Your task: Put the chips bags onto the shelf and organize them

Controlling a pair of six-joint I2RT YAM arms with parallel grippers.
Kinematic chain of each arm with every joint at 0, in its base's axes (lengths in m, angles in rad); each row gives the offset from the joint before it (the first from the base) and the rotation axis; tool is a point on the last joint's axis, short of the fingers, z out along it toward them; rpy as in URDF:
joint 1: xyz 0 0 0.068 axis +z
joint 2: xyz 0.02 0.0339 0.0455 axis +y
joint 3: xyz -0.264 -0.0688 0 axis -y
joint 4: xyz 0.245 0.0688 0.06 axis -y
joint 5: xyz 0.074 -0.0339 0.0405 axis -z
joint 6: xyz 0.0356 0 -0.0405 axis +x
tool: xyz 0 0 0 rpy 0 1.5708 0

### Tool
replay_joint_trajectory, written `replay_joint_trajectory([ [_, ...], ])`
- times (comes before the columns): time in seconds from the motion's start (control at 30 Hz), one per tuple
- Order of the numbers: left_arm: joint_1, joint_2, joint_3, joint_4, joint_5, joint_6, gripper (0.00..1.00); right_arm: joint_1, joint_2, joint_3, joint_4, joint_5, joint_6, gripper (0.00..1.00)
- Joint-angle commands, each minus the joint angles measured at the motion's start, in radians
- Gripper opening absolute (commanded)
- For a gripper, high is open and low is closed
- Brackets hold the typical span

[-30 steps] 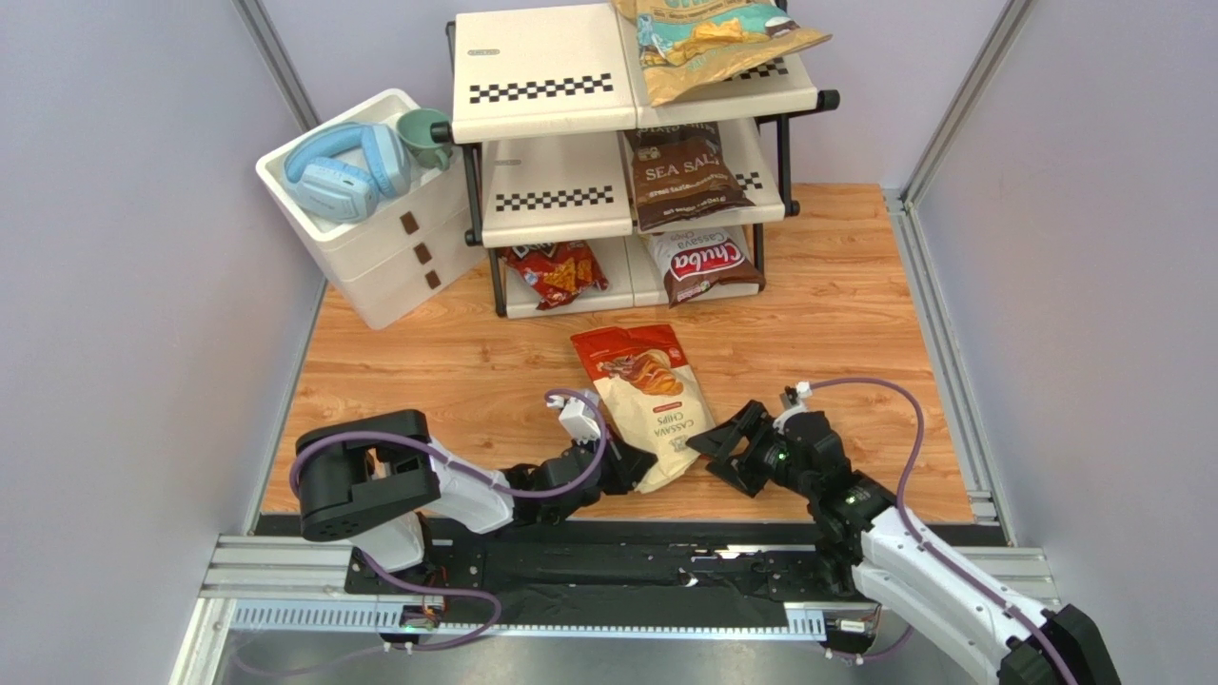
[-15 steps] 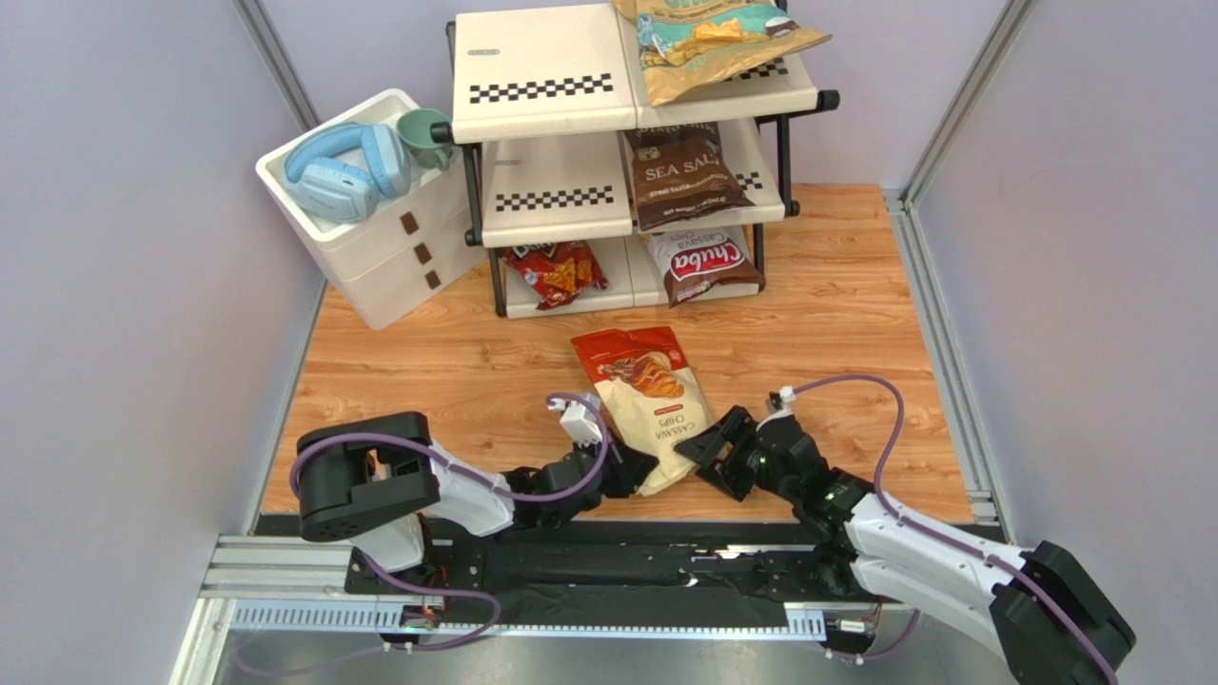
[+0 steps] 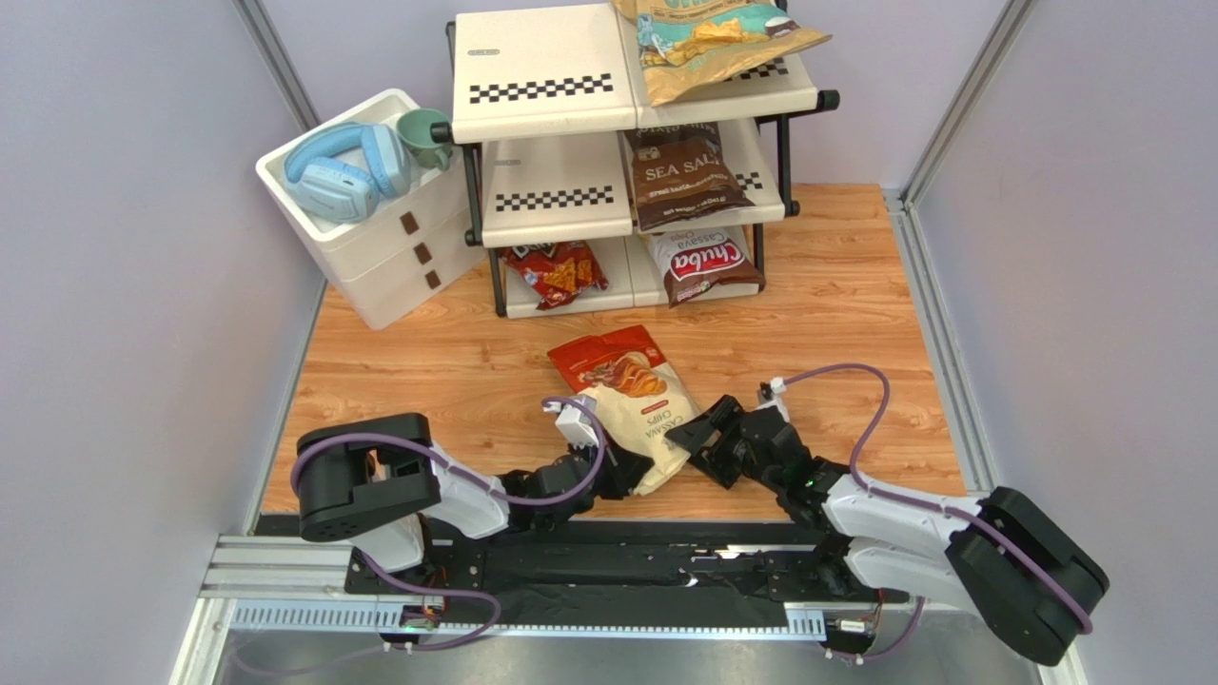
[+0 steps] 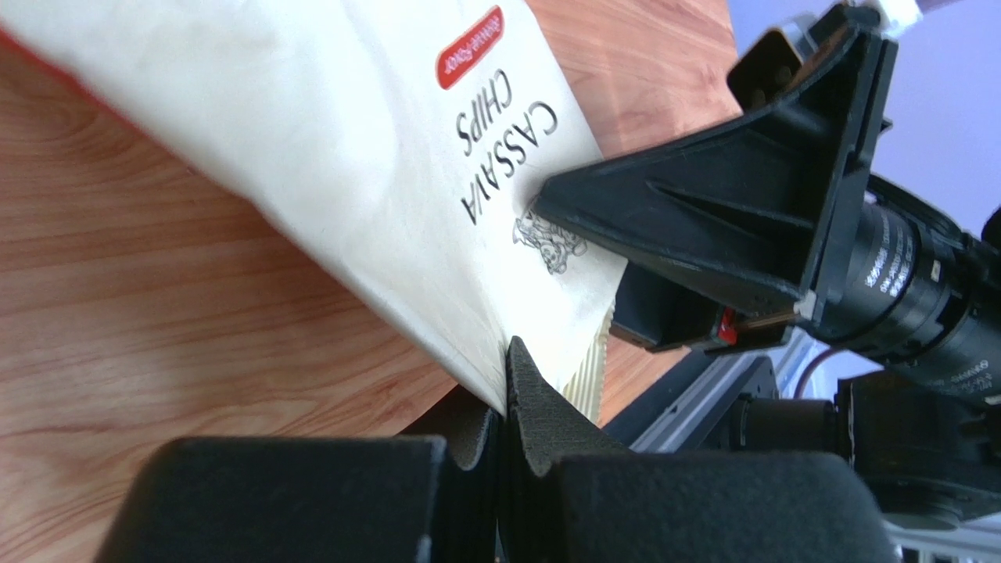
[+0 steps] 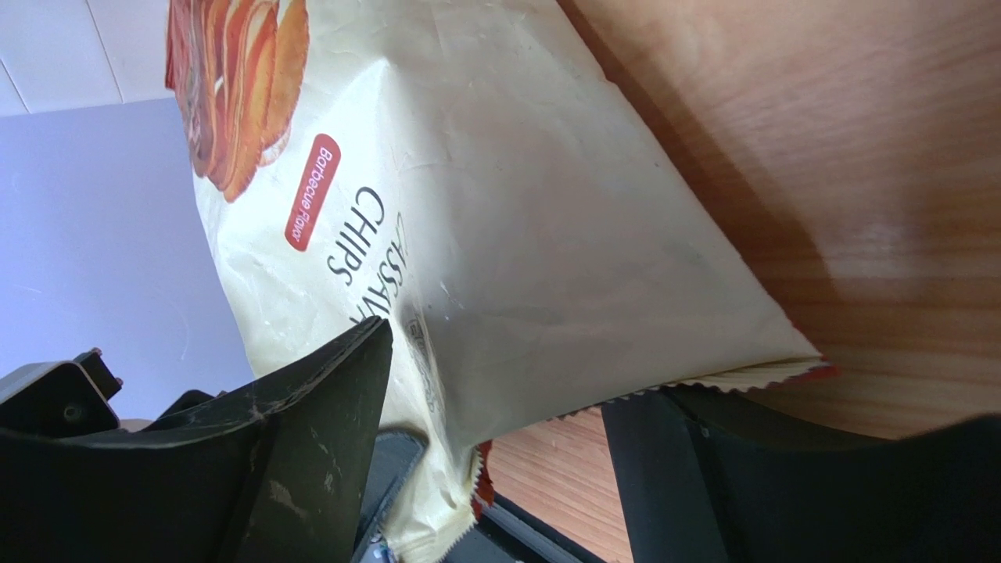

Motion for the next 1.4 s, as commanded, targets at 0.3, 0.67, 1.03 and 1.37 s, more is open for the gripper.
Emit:
replay_joint_trajectory([
  [0.3, -0.018, 0.109, -0.024, 0.238, 0.143, 0.028, 0.0, 0.012, 0.147, 0.082, 0.083, 0.036, -0.038, 0.53],
  [0.67, -0.02, 0.146, -0.098, 0.364, 0.14, -0.012, 0.32, 0.012, 0.104, 0.076, 0.027, 0.034, -0.1, 0.0],
  [1.03, -0.044, -0.267, -0.191, -0.143, -0.055, -0.104, 0.47, 0.01, -0.195, 0.168, -0.201, 0.092, -0.343, 0.0],
  [1.37, -0.056, -0.422, -0.191, -0.46, -0.146, -0.207, 0.47, 0.009, -0.187, 0.436, -0.333, 0.059, -0.614, 0.0],
])
